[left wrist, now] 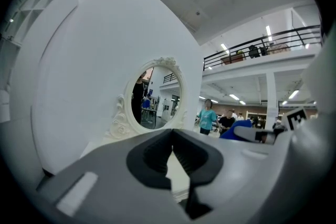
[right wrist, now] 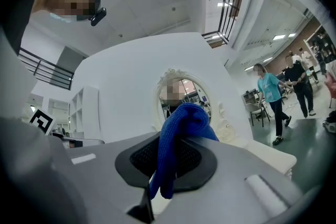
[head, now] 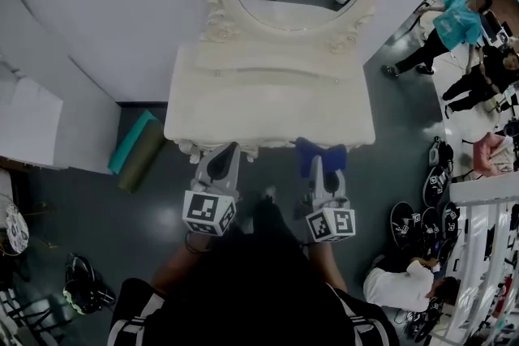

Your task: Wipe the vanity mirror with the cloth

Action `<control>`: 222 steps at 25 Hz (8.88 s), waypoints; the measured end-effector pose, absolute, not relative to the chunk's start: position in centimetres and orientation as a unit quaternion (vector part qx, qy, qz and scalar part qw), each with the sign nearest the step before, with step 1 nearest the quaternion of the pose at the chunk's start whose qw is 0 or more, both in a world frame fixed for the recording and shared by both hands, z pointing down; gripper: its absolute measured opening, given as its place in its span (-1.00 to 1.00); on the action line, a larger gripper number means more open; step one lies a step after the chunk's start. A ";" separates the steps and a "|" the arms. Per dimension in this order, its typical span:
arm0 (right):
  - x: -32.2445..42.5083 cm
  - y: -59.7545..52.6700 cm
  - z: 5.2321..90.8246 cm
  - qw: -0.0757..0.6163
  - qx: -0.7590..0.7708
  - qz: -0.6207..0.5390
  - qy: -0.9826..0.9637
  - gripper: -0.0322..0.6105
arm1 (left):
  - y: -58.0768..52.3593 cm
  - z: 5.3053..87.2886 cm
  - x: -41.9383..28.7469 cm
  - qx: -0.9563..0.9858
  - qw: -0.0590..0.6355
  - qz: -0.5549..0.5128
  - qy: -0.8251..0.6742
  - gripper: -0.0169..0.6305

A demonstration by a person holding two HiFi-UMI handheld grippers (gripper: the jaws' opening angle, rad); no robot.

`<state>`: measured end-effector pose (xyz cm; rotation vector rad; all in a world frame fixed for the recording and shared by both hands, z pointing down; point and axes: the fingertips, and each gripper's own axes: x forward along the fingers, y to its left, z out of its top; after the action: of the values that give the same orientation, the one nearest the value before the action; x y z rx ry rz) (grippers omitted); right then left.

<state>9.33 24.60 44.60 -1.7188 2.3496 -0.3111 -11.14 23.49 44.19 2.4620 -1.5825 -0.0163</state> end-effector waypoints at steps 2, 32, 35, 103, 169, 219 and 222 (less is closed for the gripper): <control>10.0 23.2 44.4 0.110 -0.582 -0.104 0.799 -0.79 | 22.2 44.0 -10.6 0.836 0.107 -0.005 -0.539 -0.92; 16.6 1.4 45.6 0.108 -0.556 -0.118 0.816 -0.79 | 2.9 43.4 -3.4 0.816 0.102 0.010 -0.569 -0.92; 15.0 -0.1 45.2 0.112 -0.568 -0.116 0.807 -0.79 | 0.9 43.0 -4.5 0.828 0.091 0.015 -0.553 -0.92; 19.1 -30.9 46.6 0.210 -0.600 -0.154 0.757 -0.78 | -23.6 42.5 -0.5 0.849 0.106 0.014 -0.517 -0.91; 7.7 -30.1 12.6 0.190 -0.472 0.073 0.857 -0.78 | -18.5 40.2 -5.3 0.845 0.097 -0.011 -0.526 -0.92; -6.1 -22.7 29.2 0.221 -0.319 0.025 0.921 -0.79 | -12.5 42.1 -12.3 0.797 0.117 -0.015 -0.592 -0.92; -0.4 -21.0 29.8 0.265 -0.361 0.015 0.894 -0.78 | -13.0 41.8 -11.2 0.808 0.110 -0.012 -0.579 -0.92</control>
<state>-0.38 -21.03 29.78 -0.9757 2.4147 0.0395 -11.17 -13.03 41.80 2.3753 -1.7006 -0.0355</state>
